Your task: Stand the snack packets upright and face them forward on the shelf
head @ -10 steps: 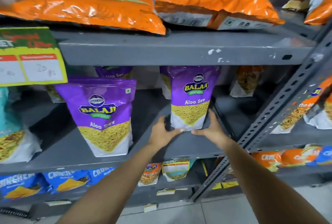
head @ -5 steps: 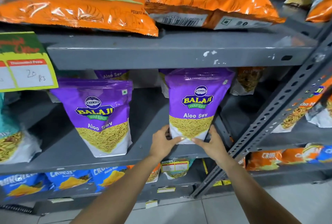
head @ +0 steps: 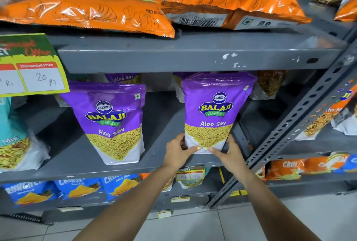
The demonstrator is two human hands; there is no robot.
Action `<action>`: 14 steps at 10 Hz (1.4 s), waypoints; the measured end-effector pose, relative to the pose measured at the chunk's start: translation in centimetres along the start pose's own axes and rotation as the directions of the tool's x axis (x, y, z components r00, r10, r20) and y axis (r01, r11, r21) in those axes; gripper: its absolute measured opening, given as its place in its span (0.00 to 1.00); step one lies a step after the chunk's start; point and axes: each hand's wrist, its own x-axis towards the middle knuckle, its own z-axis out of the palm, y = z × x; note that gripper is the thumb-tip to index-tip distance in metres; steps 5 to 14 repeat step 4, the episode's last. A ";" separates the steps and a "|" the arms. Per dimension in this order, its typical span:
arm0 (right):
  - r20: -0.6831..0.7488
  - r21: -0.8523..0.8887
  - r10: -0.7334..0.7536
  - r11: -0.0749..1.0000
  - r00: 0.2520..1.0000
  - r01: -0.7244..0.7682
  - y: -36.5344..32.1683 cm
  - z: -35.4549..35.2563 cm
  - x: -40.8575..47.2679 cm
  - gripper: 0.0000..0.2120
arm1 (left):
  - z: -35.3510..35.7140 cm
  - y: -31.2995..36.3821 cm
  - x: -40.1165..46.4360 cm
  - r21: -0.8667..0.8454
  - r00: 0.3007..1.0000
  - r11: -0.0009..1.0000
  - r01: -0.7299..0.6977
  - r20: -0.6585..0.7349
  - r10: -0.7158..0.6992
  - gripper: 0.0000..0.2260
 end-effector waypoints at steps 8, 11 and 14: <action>-0.128 -0.049 0.039 0.998 0.991 -0.046 -0.4 0.3 -3.3 0.45 | -1.0 -1.2 -3.8 -0.123 1.000 0.992 -0.010 0.012 0.012 0.40; -0.128 -0.049 0.039 0.998 0.991 -0.046 -0.4 0.3 -3.3 0.45 | -1.0 -1.2 -3.8 -0.123 1.000 0.992 -0.010 0.012 0.012 0.40; -0.128 -0.049 0.039 0.998 0.991 -0.046 -0.4 0.3 -3.3 0.45 | -1.0 -1.2 -3.8 -0.123 1.000 0.992 -0.010 0.012 0.012 0.40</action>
